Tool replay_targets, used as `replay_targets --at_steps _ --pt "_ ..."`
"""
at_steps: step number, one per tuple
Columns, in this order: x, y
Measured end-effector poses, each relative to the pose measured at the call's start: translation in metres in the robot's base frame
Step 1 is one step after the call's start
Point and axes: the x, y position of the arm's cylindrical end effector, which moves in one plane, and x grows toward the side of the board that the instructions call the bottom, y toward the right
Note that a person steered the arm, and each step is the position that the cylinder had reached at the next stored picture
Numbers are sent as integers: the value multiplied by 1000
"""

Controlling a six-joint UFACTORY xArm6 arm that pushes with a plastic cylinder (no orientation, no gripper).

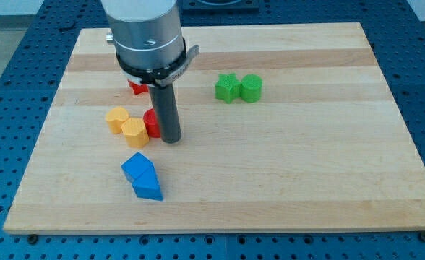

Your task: Move the red circle towards the center left

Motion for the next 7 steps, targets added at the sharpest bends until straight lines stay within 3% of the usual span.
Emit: replay_targets --at_steps 4,7 --pt "-21 -17" --pt "-77 -73"
